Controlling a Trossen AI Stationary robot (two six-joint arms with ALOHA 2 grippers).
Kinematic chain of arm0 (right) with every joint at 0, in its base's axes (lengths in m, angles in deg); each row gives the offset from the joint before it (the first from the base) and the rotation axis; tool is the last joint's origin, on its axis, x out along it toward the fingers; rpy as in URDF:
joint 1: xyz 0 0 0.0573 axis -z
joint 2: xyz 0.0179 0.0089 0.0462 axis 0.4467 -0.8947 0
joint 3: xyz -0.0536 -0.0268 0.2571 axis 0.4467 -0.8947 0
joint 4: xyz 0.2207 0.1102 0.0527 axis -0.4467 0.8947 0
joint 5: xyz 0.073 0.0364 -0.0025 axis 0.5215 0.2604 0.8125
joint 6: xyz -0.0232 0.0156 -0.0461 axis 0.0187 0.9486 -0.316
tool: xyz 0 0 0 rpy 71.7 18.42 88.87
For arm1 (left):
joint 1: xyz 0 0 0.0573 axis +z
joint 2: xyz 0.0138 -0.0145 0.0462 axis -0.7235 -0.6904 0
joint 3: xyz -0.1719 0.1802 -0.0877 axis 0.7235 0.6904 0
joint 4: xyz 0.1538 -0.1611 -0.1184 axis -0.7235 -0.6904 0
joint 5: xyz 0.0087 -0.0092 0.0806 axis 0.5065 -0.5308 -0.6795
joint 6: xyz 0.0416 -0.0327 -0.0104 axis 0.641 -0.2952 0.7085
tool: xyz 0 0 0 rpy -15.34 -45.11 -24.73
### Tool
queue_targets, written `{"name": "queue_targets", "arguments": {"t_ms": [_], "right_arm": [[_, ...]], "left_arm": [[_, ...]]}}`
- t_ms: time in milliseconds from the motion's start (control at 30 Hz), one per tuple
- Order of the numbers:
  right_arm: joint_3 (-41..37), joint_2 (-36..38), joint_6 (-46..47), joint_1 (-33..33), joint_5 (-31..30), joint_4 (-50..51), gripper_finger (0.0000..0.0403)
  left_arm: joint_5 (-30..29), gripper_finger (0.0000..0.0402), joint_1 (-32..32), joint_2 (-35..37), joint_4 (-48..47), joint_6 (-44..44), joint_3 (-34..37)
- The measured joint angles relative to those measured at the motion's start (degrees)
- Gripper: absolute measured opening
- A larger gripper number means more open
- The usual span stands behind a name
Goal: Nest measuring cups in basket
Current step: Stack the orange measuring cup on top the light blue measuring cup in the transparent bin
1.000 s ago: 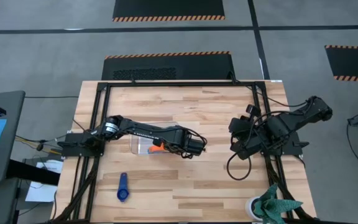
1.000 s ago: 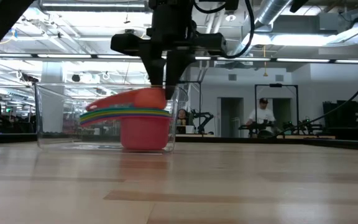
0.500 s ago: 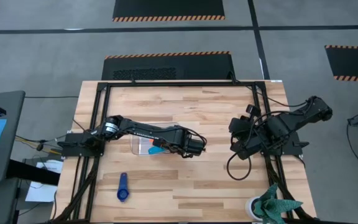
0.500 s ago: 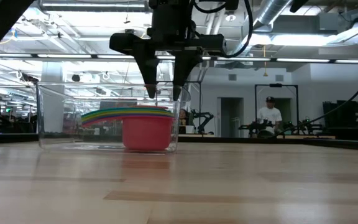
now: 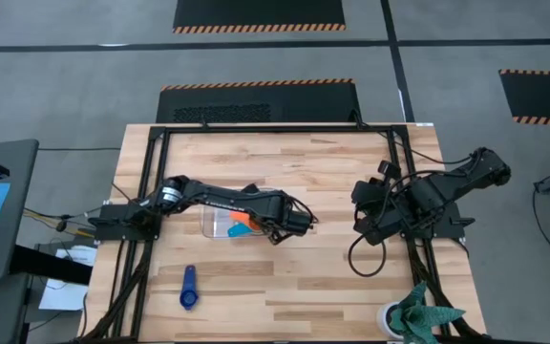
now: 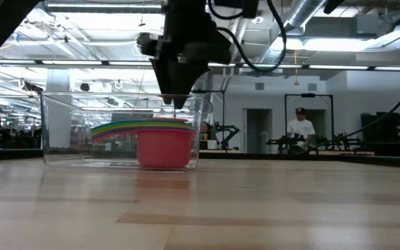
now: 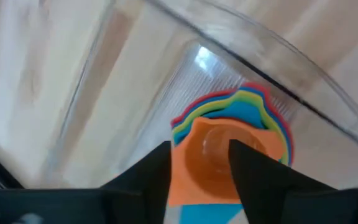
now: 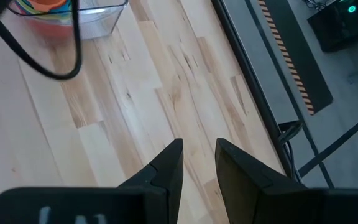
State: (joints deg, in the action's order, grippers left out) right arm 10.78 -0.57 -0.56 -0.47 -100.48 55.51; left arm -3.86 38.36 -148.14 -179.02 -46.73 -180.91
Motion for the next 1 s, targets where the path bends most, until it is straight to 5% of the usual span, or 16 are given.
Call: {"name": "queue_targets", "arguments": {"t_ms": [167, 400, 600, 733, 833, 1000], "right_arm": [[0.0, 0.0, 0.0, 0.0, 0.3, 0.3, 0.0118], [0.0, 0.0, 0.0, 0.0, 1.4, 0.6, 0.0118], [0.0, 0.0, 0.0, 0.0, 1.4, 0.6, 0.0118], [0.0, 0.0, -0.9, 0.1, 1.3, 0.5, 0.0118], [0.0, 0.0, -1.4, 0.3, 1.3, 0.5, 0.0118], [0.0, 0.0, -1.4, 0.5, 1.3, -0.4, 0.0118]], "left_arm": [[0.4, 0.0076, -0.3, 0.9, 0.1, 13.4, 0.0], [-5.0, 0.0005, -0.8, 12.3, 0.2, 14.7, 3.2], [-9.0, 0.0012, -1.4, 29.1, 5.6, 13.8, 26.1], [0.2, 0.0003, -0.4, 37.7, 25.5, 21.6, 42.8], [4.7, 0.0002, -0.4, 41.1, 39.0, 28.9, 49.8], [6.6, 0.0000, 2.7, 41.6, 43.5, 34.5, 54.8]]}}
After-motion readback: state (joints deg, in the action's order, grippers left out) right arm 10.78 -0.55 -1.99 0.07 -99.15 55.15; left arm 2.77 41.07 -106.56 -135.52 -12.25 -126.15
